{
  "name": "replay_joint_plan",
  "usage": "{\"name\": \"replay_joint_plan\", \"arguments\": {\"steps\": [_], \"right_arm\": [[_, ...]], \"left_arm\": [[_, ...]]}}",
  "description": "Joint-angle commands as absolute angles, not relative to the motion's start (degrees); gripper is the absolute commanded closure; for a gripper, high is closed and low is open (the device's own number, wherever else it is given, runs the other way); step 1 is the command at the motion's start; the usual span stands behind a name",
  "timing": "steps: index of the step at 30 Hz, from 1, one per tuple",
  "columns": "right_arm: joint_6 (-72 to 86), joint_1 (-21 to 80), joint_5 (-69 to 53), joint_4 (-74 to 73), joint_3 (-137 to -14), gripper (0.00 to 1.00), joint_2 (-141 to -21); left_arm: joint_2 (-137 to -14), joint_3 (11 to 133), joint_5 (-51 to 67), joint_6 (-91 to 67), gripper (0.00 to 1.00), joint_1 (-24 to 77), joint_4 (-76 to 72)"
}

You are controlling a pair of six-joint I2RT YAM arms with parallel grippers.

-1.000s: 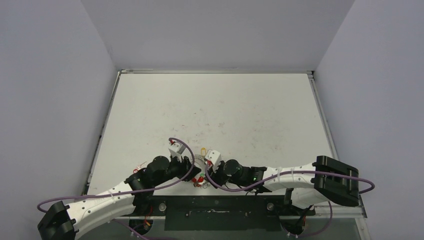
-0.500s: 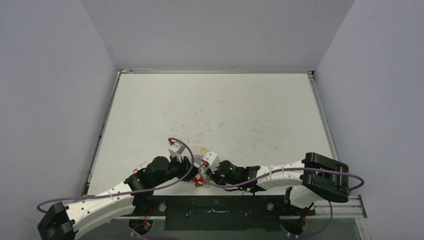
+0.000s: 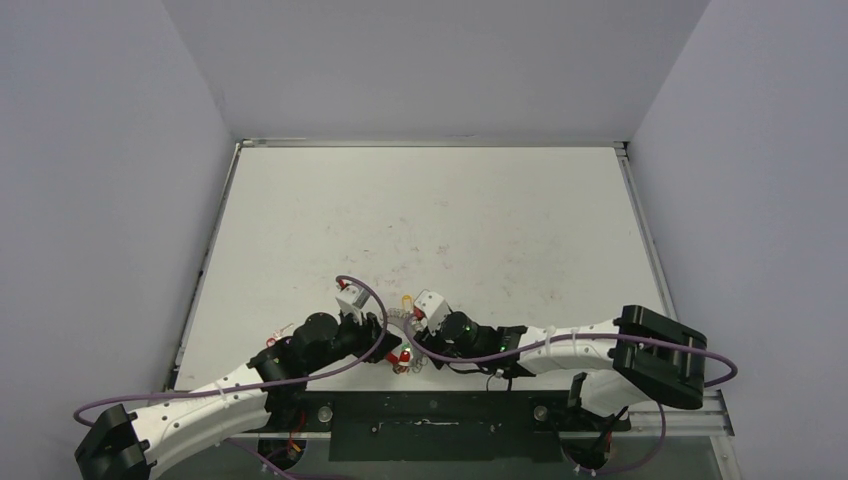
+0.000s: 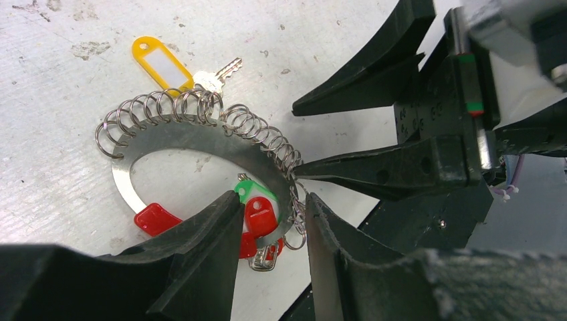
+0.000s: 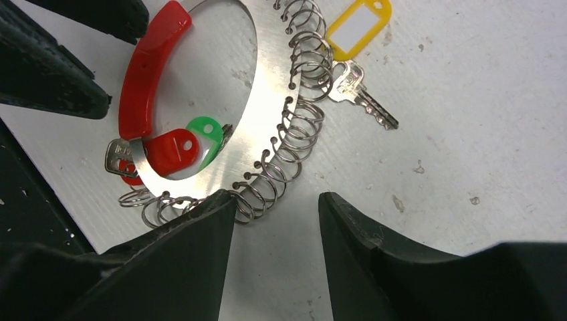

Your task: Put the keys on the keyring

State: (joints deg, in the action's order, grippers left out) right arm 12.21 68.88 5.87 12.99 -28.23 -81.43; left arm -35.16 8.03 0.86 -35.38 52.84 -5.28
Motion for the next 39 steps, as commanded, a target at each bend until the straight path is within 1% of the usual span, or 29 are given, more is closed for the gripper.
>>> {"name": "replay_joint_plan", "arguments": {"steps": [1,5,8,15,19,27,35,39], "right_arm": [[13.4,68.1,6.0,14.1,-29.2,0.51,-76.9],[14.3,67.5,2.7,16.2,-26.9,0.55,-73.4],[11.9,67.5,-1.6,18.9,-24.2,0.57,-71.1],[3.4,68.1,-6.3,20.1,-20.3,0.54,-70.1],[1.2,70.1,-2.8,17.2,-21.5,0.52,-71.5],[0.8,77.6,11.6,14.6,-24.0,0.5,-78.1],[0.9,79.5,12.9,15.9,-25.9,0.53,-82.5],[0.8,79.6,14.9,16.0,-26.1,0.58,-83.2]], "left_arm": [[-34.9,9.0,0.4,-35.5,0.62,53.2,-6.4],[-35.2,9.1,0.4,-35.5,0.63,53.2,-6.6],[-35.3,9.1,0.4,-35.4,0.63,53.2,-6.7],[-35.9,9.3,0.4,-35.4,0.63,53.3,-7.4],[-36.1,9.4,0.4,-35.4,0.62,53.3,-7.2],[-36.2,9.5,0.4,-35.3,0.62,53.3,-6.9],[-35.7,9.6,0.4,-35.4,0.62,53.3,-6.0],[-35.4,9.6,-0.9,-35.5,0.62,53.4,-5.9]]}}
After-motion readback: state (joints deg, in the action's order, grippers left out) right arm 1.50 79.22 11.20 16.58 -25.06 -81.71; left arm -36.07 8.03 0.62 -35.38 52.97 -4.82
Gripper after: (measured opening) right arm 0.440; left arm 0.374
